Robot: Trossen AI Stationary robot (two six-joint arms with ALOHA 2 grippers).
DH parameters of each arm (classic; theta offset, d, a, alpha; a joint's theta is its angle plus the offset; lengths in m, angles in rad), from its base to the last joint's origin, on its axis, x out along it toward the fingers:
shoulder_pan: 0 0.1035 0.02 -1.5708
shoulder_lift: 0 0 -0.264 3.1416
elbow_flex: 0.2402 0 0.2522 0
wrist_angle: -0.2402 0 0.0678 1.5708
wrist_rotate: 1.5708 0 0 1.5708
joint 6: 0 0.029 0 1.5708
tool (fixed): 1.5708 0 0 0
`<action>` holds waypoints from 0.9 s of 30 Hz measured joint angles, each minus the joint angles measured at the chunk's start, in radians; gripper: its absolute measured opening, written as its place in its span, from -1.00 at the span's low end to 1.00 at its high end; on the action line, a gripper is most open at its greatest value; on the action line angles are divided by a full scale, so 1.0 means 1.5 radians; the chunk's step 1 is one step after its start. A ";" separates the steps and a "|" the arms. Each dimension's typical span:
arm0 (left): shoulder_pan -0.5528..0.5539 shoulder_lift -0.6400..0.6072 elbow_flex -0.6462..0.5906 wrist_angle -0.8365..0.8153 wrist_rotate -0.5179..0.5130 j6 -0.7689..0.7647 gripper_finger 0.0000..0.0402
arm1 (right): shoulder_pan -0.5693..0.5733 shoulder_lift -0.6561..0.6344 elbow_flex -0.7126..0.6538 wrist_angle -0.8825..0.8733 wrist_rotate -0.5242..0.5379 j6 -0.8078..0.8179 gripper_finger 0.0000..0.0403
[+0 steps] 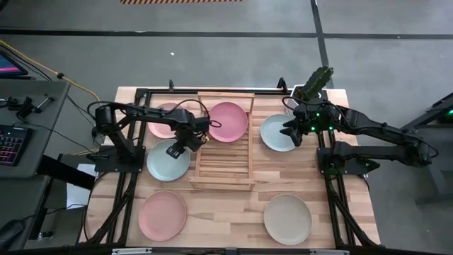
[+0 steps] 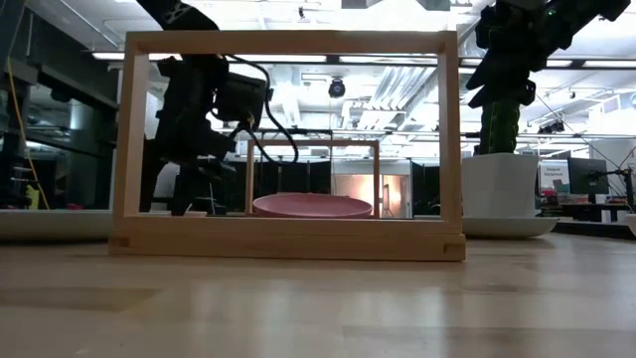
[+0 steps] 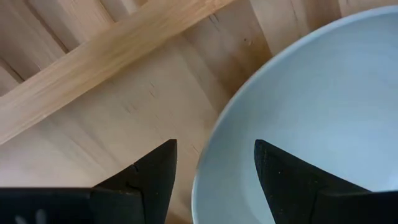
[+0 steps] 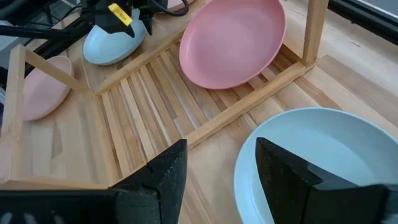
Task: Place and stack plates onto a shelf
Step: Put the left blue plate on the shelf
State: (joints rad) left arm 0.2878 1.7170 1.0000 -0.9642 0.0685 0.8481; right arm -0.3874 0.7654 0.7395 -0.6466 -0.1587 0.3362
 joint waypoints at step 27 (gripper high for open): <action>0.004 0.013 0.016 -0.017 0.000 -0.143 -0.98 | 0.001 0.000 0.000 0.000 0.000 0.003 -0.15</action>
State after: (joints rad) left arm 0.2933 1.7363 1.0243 -0.9890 0.0683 0.6336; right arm -0.3859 0.7658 0.7391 -0.6468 -0.1589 0.3405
